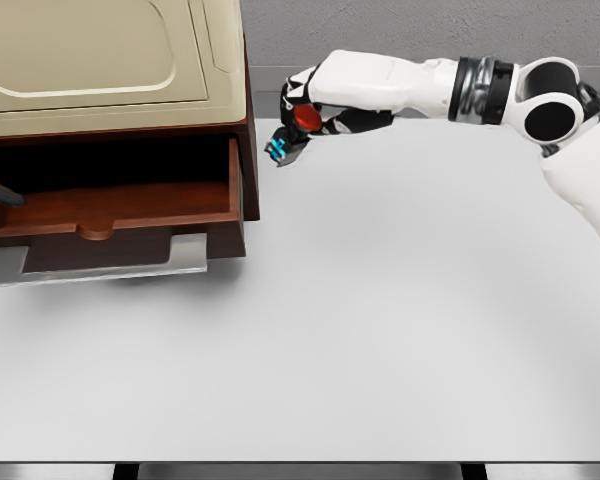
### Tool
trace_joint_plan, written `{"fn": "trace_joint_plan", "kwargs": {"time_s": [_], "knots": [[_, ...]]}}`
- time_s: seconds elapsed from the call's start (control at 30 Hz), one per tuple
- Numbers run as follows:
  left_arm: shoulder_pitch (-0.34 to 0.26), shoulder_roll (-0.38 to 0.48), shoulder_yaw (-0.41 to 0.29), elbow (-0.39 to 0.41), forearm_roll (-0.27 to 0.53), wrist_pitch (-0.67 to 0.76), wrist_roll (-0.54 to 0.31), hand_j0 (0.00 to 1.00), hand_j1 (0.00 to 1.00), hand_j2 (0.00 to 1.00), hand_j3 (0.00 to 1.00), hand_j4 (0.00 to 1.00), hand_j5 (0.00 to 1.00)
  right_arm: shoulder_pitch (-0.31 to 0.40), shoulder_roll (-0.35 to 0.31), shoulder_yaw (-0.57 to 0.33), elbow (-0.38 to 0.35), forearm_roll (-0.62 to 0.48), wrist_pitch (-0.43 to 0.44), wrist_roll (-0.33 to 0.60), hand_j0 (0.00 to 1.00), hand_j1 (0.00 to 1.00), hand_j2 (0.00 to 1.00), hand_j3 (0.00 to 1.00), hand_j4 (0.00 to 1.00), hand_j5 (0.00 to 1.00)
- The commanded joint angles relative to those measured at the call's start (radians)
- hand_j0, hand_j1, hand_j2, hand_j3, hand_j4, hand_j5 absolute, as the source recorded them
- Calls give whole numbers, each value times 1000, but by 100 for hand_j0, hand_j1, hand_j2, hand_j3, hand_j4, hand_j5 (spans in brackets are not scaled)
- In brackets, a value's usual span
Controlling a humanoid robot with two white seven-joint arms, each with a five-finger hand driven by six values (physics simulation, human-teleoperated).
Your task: Open the cabinet drawer with left arm, and place a switch into the drawer with right arm
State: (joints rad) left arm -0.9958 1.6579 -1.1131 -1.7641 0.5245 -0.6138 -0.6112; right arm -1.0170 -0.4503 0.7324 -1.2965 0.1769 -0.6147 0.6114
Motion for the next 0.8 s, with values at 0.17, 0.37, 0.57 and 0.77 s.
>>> {"fn": "trace_joint_plan", "kwargs": {"time_s": [0.17, 0.37, 0.57, 0.77], "knots": [[0, -1, -1, 0, 8, 3, 0, 100, 100, 100, 100, 100, 100, -52, 88, 56, -55, -10, 4, -1, 29, 29, 29, 29, 29, 29], [2, -4, -2, 2, 6, 3, 0, 100, 100, 100, 100, 100, 100, -112, 159, 148, -90, -7, 4, -1, 29, 29, 29, 29, 29, 29], [3, -6, -5, 0, 5, 3, 0, 100, 100, 100, 100, 100, 100, -170, 291, 222, 28, 12, 4, -1, 29, 29, 29, 29, 29, 29], [3, -7, -5, 0, -12, 3, 0, 100, 100, 100, 100, 100, 100, -219, 337, 220, 238, 24, 4, -1, 29, 29, 29, 29, 29, 29]]}}
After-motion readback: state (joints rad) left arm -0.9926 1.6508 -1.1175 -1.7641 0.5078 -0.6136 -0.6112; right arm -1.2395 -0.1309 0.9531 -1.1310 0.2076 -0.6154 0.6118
